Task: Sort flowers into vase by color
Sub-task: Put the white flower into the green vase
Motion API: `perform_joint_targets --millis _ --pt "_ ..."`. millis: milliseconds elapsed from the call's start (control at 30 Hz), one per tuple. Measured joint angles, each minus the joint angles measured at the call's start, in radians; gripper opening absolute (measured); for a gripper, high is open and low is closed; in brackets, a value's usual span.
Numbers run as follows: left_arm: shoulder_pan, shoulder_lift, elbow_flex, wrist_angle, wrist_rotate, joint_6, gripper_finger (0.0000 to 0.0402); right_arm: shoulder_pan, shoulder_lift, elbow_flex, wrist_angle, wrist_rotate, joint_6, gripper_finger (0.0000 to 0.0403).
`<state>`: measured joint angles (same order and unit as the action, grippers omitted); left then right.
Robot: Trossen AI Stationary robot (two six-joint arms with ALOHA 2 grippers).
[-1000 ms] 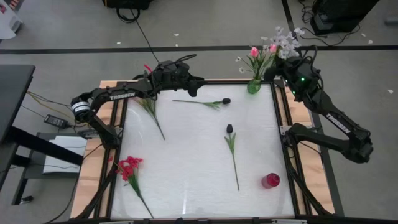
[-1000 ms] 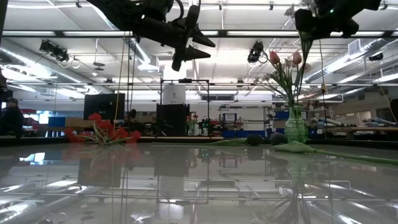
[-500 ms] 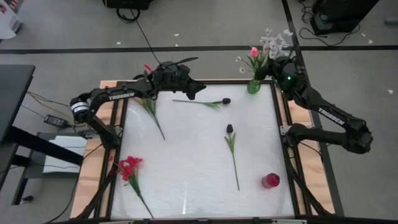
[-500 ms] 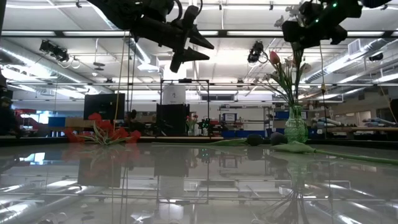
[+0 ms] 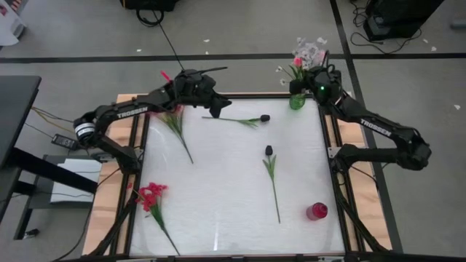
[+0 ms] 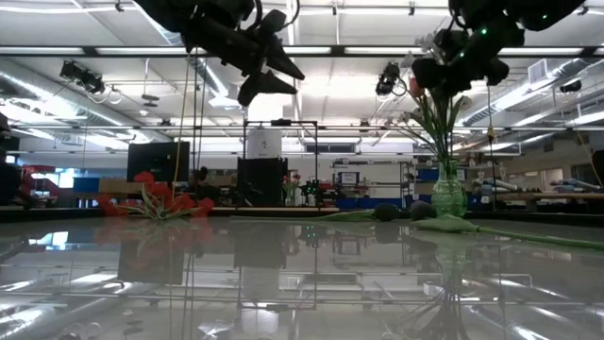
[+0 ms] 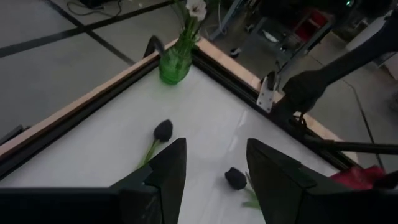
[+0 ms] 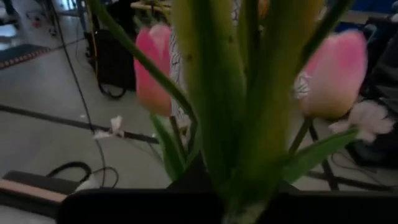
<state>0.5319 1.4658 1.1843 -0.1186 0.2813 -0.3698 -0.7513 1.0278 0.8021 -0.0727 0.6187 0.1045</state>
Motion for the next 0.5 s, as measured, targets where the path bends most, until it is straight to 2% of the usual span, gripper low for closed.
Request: perform_joint_targets --millis 367,500 --pt "0.005 -0.010 0.000 -0.090 0.000 0.063 0.0174 -0.009 -0.027 0.000 -0.199 -0.015 0.180 0.0121" --pt "0.005 -0.010 0.000 -0.120 0.000 0.071 0.0174 -0.024 -0.042 0.045 -0.344 -0.082 0.261 0.0147"
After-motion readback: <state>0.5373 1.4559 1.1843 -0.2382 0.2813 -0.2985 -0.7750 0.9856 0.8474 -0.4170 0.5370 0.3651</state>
